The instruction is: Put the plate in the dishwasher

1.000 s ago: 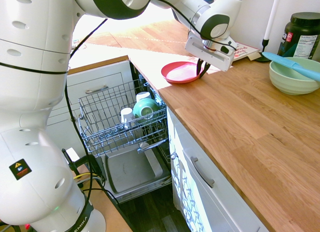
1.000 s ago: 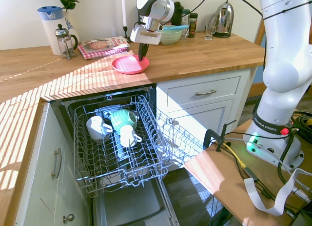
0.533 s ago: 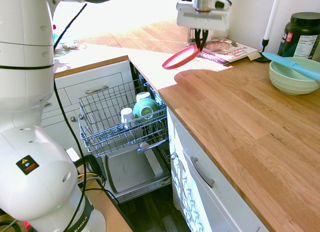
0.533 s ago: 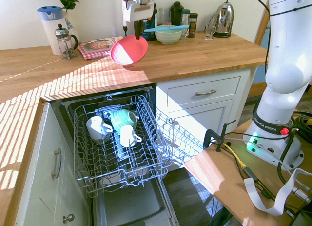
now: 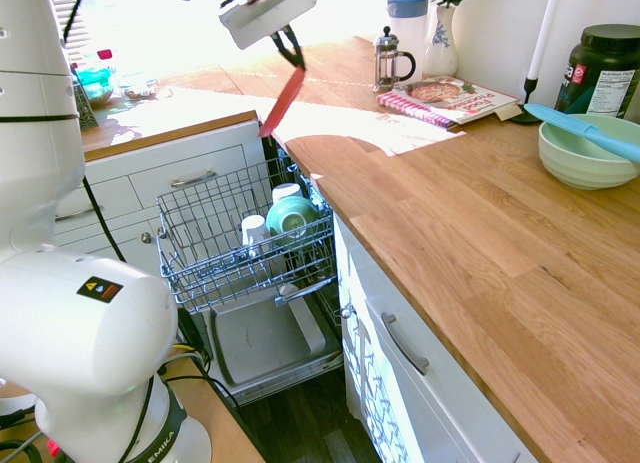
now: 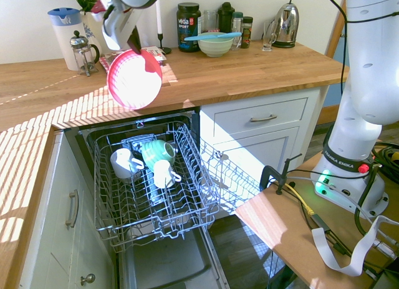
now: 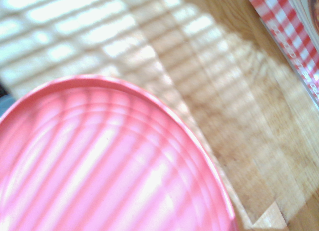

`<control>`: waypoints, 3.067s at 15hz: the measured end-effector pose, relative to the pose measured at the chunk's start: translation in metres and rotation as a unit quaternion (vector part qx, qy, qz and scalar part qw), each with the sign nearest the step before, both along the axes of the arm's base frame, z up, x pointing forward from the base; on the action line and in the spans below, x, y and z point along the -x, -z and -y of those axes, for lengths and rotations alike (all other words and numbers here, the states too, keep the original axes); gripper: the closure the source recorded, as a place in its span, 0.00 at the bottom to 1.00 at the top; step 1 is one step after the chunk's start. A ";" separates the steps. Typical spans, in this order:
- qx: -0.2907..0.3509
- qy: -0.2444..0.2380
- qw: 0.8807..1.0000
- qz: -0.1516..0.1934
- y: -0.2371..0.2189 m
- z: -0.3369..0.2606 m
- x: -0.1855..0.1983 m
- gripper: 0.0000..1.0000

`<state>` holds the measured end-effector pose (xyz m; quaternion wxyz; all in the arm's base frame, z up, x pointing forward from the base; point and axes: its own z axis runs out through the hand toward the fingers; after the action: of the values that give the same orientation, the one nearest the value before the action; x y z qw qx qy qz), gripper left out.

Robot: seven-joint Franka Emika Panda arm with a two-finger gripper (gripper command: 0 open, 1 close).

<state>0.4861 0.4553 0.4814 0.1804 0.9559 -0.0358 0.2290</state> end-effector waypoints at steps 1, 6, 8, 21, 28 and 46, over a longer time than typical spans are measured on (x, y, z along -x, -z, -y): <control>0.030 -0.014 0.999 0.017 0.017 -0.030 0.027 1.00; 0.183 -0.058 0.981 0.029 0.170 -0.109 0.080 1.00; 0.209 -0.070 0.975 0.014 0.209 -0.134 0.094 1.00; 0.255 -0.101 0.957 -0.095 0.276 -0.199 0.148 0.00; 0.250 -0.089 0.954 -0.139 0.279 -0.190 0.134 0.00; 0.152 -0.067 0.976 -0.144 0.153 -0.176 0.082 0.00</control>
<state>0.4042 0.6314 0.3280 0.3114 0.9404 0.0897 0.1030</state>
